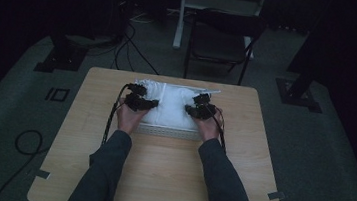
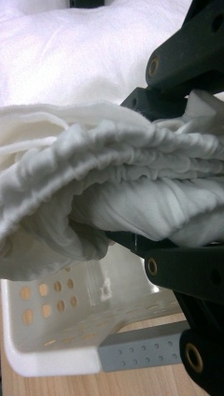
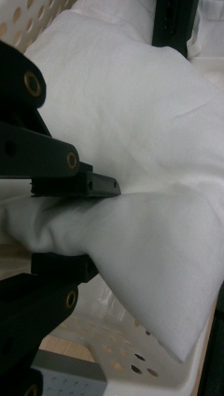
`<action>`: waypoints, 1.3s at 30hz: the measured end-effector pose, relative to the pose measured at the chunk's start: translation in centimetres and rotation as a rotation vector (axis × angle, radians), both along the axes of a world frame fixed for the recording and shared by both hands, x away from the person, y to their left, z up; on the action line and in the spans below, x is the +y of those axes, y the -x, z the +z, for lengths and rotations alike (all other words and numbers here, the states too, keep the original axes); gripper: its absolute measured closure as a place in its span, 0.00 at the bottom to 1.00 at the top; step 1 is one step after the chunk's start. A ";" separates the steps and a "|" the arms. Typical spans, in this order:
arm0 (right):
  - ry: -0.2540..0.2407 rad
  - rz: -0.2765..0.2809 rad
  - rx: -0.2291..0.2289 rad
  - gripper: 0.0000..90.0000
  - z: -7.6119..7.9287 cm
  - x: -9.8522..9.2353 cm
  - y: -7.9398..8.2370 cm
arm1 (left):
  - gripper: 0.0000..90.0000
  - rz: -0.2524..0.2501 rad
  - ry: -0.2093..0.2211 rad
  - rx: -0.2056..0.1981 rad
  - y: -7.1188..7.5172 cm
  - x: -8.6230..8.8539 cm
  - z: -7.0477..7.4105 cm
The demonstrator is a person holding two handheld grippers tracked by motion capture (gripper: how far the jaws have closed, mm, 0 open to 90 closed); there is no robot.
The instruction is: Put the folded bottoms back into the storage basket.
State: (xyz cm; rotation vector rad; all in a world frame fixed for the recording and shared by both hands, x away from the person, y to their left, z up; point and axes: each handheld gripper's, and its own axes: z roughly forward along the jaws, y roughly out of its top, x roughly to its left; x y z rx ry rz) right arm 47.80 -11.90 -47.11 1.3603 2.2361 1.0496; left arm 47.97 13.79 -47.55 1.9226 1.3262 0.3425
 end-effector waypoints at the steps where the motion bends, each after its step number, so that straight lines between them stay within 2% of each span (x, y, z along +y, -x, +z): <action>1: 0.011 -0.004 0.006 0.77 -0.1 0.1 0.0 | 0.58 0.001 -0.012 0.001 0.0 -0.2 0.0; 11: 0.045 -0.005 0.022 0.77 -0.6 0.4 0.1 | 0.58 0.007 -0.056 0.027 0.3 -0.6 -0.2; 12: 0.050 -0.003 0.024 0.77 -0.6 0.4 0.1 | 0.58 0.010 -0.064 0.047 0.4 -0.8 -0.4; 14: 0.089 -0.014 0.044 0.76 -0.8 0.6 0.1 | 0.57 0.009 -0.097 0.059 0.6 -1.2 -0.7; 16: 0.099 -0.013 0.047 0.76 -0.9 0.7 0.2 | 0.57 0.012 -0.104 0.065 0.7 -1.3 -1.0; 17: 0.127 -0.020 0.051 0.75 -1.2 0.8 0.2 | 0.56 0.017 -0.109 0.072 0.7 -1.4 -1.3; 19: 0.135 -0.024 0.051 0.74 -1.2 0.8 0.2 | 0.55 0.026 -0.113 0.074 0.7 -1.4 -1.3; 20: 0.155 -0.034 0.051 0.74 -1.3 0.9 0.2 | 0.54 0.032 -0.116 0.076 0.8 -1.4 -1.3; 25: 0.171 -0.039 0.045 0.70 -1.4 0.8 0.3 | 0.49 0.047 -0.120 0.074 0.9 -1.1 -1.3; 29: 0.183 -0.048 0.021 0.69 -1.0 0.4 0.6 | 0.45 0.059 -0.123 0.053 1.3 -0.4 -1.2; 32: 0.172 -0.047 0.009 0.69 -0.7 0.1 0.8 | 0.45 0.066 -0.133 0.034 1.6 -0.1 -0.9; 33: 0.160 -0.053 -0.007 0.69 -0.2 -0.4 1.1 | 0.45 0.074 -0.142 0.002 1.9 0.0 -0.5; 36: 0.148 -0.054 -0.026 0.70 0.3 -0.8 1.5 | 0.47 0.076 -0.149 -0.033 2.2 0.3 0.0; 38: 0.120 -0.060 -0.052 0.70 1.0 -1.5 2.1 | 0.50 0.099 -0.153 -0.088 2.7 0.7 0.7; 39: 0.114 -0.062 -0.061 0.70 1.3 -1.7 2.3 | 0.58 0.099 -0.153 -0.088 2.7 0.7 0.7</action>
